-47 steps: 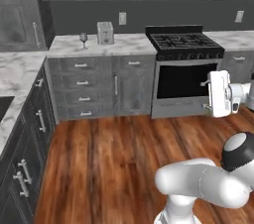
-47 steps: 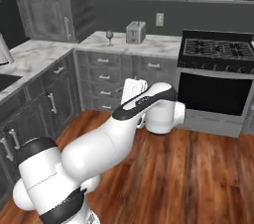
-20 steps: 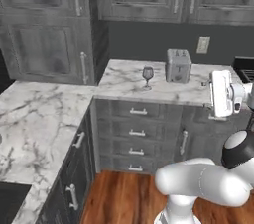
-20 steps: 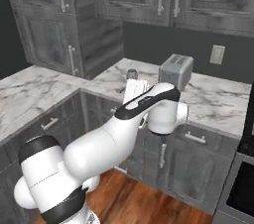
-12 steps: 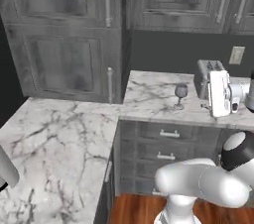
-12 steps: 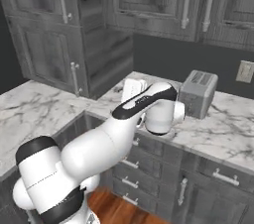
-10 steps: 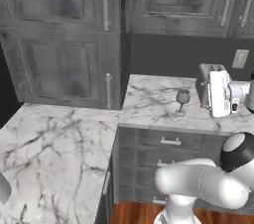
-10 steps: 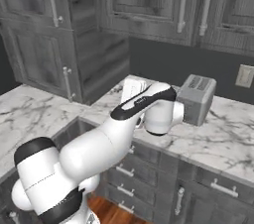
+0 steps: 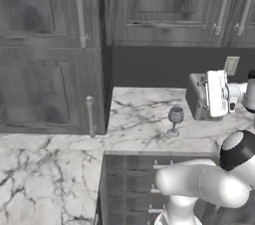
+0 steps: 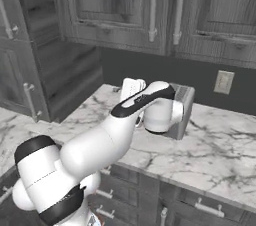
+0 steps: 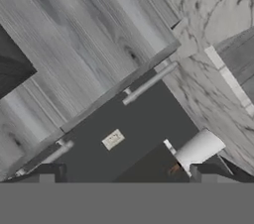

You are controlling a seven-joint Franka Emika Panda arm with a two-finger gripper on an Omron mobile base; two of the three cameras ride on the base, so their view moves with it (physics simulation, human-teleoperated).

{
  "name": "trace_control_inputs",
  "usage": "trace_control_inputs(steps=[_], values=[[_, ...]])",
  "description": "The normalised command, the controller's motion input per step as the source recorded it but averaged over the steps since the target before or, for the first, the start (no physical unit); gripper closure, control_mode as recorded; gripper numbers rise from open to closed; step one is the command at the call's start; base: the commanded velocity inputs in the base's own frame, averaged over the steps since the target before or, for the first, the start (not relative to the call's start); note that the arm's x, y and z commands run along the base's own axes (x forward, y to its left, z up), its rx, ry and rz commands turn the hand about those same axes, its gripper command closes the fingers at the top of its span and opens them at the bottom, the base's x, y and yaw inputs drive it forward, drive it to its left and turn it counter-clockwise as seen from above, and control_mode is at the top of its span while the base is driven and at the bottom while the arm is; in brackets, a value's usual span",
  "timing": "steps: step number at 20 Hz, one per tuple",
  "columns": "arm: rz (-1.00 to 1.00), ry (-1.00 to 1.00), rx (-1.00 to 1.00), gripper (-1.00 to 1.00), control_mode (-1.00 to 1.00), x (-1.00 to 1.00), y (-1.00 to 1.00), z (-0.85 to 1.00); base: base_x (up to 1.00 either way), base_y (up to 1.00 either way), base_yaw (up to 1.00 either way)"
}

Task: Retrieve the wine glasses from the counter and place one next to each plate.

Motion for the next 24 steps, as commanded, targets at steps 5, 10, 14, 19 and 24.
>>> trace_control_inputs(steps=[5, 10, 14, 19, 24], values=[[0.0, 0.0, 0.0, -1.0, 1.0, 0.0, 0.0, 0.0, 0.38, 0.15, -0.4], [0.0, 0.0, 0.0, -1.0, 1.0, 0.0, 0.0, 0.0, 0.11, 0.26, -0.21], [0.0, 0.0, 0.0, -1.0, 1.0, 0.0, 0.0, 0.0, 0.0, 0.35, -0.06], [0.0, 0.0, 0.0, -1.0, 1.0, 0.0, 0.0, 0.0, 0.0, 0.44, -0.06], [0.0, 0.0, 0.0, -1.0, 1.0, 0.0, 0.0, 0.0, 0.0, 0.26, -0.02]])
